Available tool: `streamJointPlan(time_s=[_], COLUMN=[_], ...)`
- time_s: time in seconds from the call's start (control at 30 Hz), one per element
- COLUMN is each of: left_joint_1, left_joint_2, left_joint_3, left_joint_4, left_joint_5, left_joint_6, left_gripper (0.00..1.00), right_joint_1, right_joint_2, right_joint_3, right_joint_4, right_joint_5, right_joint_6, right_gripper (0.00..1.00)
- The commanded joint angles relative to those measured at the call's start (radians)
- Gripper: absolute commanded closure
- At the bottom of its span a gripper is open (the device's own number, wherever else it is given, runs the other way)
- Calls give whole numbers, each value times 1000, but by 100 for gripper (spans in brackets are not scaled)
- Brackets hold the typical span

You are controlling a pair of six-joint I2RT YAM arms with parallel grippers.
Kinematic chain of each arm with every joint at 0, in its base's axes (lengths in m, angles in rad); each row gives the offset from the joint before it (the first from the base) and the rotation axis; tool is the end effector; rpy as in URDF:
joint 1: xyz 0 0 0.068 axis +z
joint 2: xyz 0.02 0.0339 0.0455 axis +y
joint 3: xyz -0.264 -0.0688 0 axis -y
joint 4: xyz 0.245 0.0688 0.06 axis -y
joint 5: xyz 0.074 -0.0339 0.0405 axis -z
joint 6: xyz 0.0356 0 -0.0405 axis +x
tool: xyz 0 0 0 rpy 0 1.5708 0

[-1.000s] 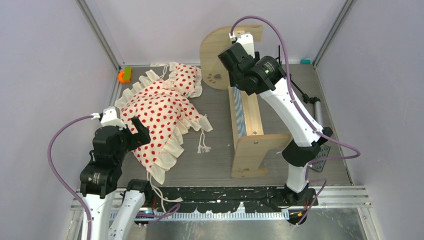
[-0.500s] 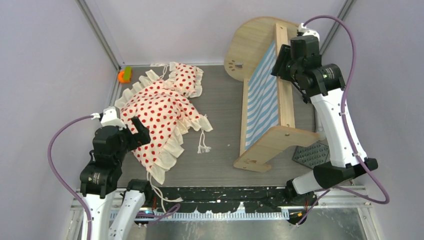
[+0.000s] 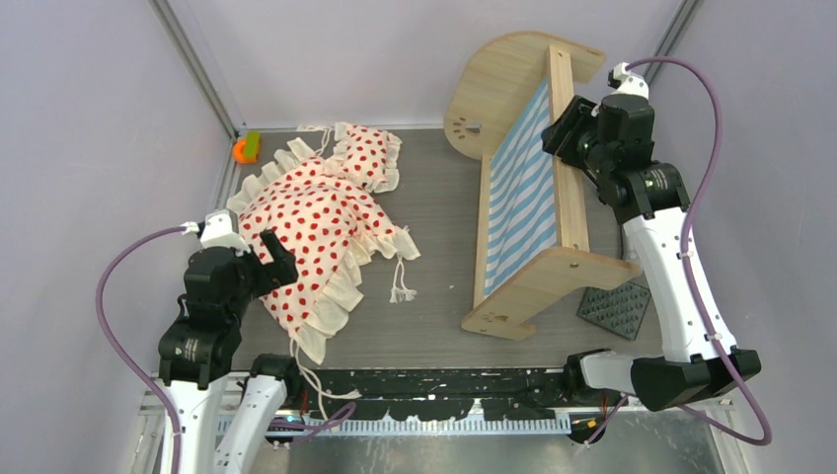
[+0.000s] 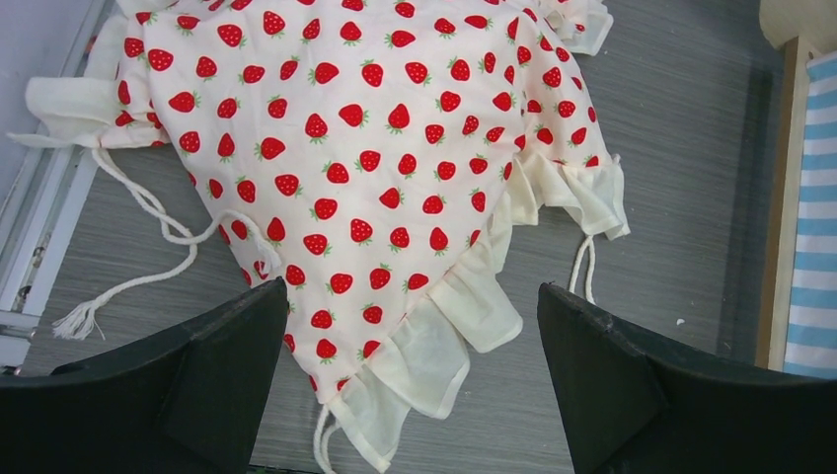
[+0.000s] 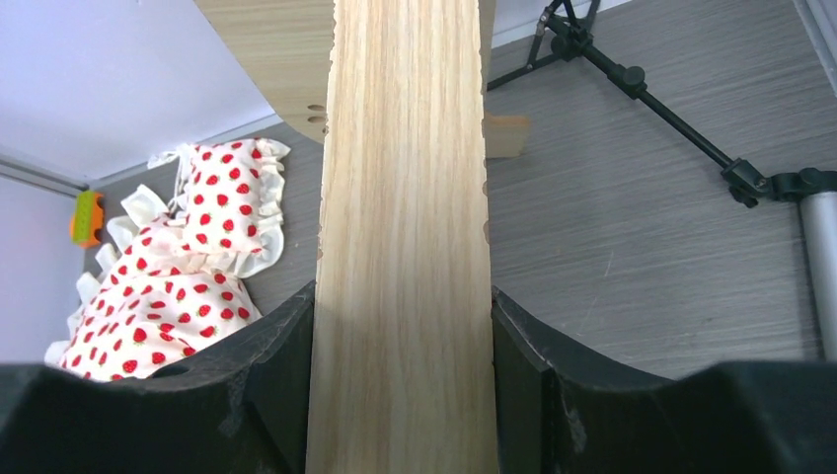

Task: Set up the pet bed
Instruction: Adjust the bed frame at the center of the board.

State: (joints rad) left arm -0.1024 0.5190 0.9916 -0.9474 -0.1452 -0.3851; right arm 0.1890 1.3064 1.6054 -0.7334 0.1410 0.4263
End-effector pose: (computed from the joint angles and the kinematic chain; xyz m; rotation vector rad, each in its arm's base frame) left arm 0.0789 -0.0029 0.3595 -0.3774 2.0087 -0.1567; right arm 0.2628 0.0452 0.4519 0.3275 1.9827 0.2530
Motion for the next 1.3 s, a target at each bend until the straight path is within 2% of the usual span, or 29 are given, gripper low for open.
streamJointPlan(time_s=[0.0, 0.13, 0.2, 0.27, 0.47, 0.53, 0.67, 0.77, 0.93, 1.0, 1.1, 1.27], left_joint_1=[-1, 0, -1, 0, 0, 0, -6, -82, -337, -415, -474, -495], left_joint_2=[11, 11, 27, 60, 147, 152, 211, 329, 569, 689, 893, 1206], left_joint_3=[0, -2, 1, 3, 46, 32, -56, -41, 43, 75, 140, 247], left_joint_4=[27, 34, 58, 97, 90, 155, 445, 564, 723, 804, 915, 1130], left_joint_5=[13, 25, 83, 174, 217, 301, 477, 430, 256, 235, 254, 352], left_joint_6=[9, 10, 8, 6, 2, -65, -246, -286, -272, -273, -298, -393], left_gripper=[0, 0, 0, 0, 0, 0, 0, 0, 0, 2, 6, 9], right_joint_1=[-35, -48, -52, -55, -71, -77, -80, -81, -81, -82, -83, -83], right_joint_2=[66, 36, 24, 10, -6, -17, -39, -53, -62, -64, -67, -67], right_joint_3=[-163, -248, -271, -271, -255, -273, -306, -325, -339, -344, -350, -357], right_joint_4=[-165, -139, -138, -151, -240, -243, -227, -216, -215, -215, -215, -210], right_joint_5=[22, 33, 45, 70, 206, 214, 182, 155, 167, 172, 169, 147], right_joint_6=[10, 21, 21, 19, 17, 28, 49, 52, 54, 57, 64, 69], right_gripper=[92, 92, 92, 92, 93, 94, 94, 95, 95, 95, 95, 95])
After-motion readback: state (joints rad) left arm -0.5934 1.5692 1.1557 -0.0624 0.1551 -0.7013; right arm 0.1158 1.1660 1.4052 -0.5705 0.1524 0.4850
